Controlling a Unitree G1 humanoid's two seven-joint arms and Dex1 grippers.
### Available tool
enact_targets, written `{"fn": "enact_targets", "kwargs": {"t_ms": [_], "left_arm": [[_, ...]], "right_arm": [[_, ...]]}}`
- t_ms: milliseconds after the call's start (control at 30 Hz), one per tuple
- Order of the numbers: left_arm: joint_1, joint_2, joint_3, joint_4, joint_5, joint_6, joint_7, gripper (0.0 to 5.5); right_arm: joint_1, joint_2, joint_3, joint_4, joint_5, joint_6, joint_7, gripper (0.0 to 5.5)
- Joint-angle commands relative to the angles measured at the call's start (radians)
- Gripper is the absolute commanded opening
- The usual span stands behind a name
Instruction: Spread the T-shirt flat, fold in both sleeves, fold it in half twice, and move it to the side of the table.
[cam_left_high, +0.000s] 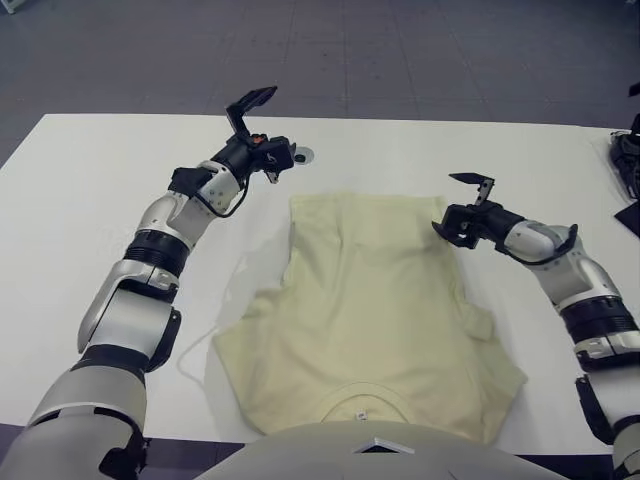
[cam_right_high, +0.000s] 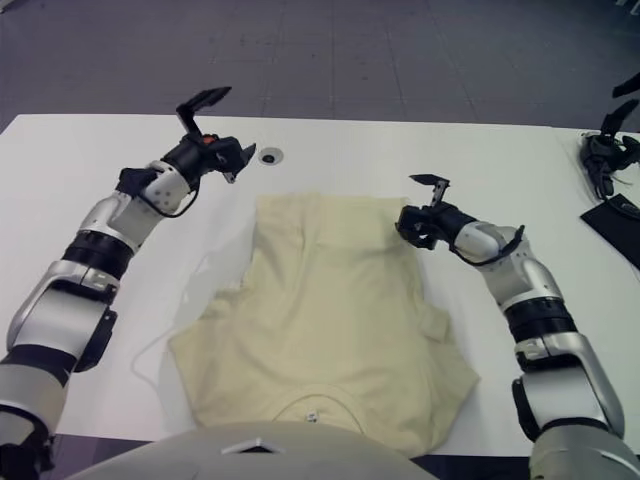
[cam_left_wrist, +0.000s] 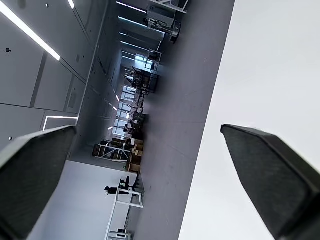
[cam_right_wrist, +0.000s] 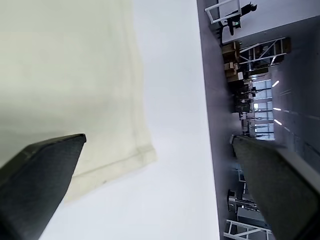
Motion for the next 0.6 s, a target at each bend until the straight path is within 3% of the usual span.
{"fn": "enact_targets", "kwargs": {"t_ms": [33, 333, 600], "left_arm": [[0.122, 0.064, 0.047, -0.196, -0.035, 0.040, -0.071, 5.37], [0.456, 0.132, 0.106, -0.657, -0.064, 0.147, -0.219, 5.37], [0.632, 0.106, 0.033, -0.820, 0.010, 0.178, -0.285, 5.37]], "right_arm": [[-0.094, 0.053, 0.049, 0.152, -0.033, -0.024, 0.003, 5.40], [-0.196, 0.063, 0.110, 0.408, -0.094, -0.051, -0.091, 5.40], [-0.200, 0.078, 0.079, 0.399, -0.045, -0.109, -0.159, 5.40]]}}
